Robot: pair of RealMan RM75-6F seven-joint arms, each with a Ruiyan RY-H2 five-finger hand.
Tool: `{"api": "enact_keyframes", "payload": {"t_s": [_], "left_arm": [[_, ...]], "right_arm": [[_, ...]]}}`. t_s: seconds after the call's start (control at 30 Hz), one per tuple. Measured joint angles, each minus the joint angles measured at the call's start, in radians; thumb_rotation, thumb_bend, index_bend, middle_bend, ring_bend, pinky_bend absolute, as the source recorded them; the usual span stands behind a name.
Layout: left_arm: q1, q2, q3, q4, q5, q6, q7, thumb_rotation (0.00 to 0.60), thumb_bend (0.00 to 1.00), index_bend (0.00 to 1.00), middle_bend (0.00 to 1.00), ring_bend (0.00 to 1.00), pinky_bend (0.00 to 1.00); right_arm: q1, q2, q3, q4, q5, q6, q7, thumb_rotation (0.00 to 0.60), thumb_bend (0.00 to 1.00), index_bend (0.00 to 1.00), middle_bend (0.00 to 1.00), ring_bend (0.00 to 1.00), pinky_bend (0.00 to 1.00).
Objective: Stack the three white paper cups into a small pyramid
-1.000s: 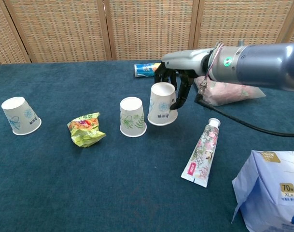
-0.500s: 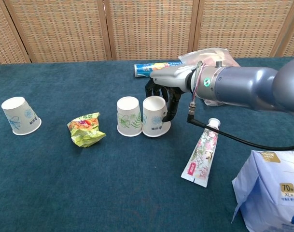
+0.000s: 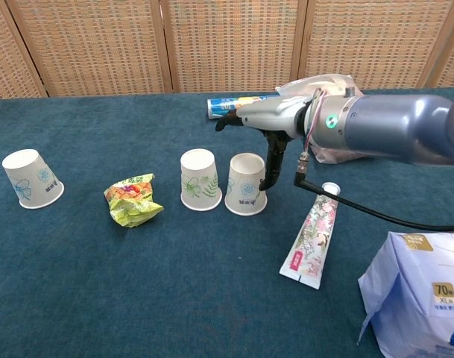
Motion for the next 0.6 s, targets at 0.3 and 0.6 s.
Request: {"api": "enact_keyframes", "payload": {"t_s": [0.3,0.6], "left_arm": [[0.001,0.003,0.008,-0.001,0.018,0.003,-0.013,0.600,0.14,0.00,0.00,0.00,0.00],[-0.041,0.008,0.027,0.014,0.094,-0.043,-0.015,0.600,0.14,0.00,0.00,0.00,0.00]], "right_arm": [[-0.106,0.153,-0.014,-0.118,-0.161,0.103,0.111,0.600,0.13,0.09,0.01,0.00,0.01],[-0.356,0.306,-0.144,-0.094,-0.597,0.413,0.354,0.600,0.01,0.01,0.00,0.00,0.00]]}}
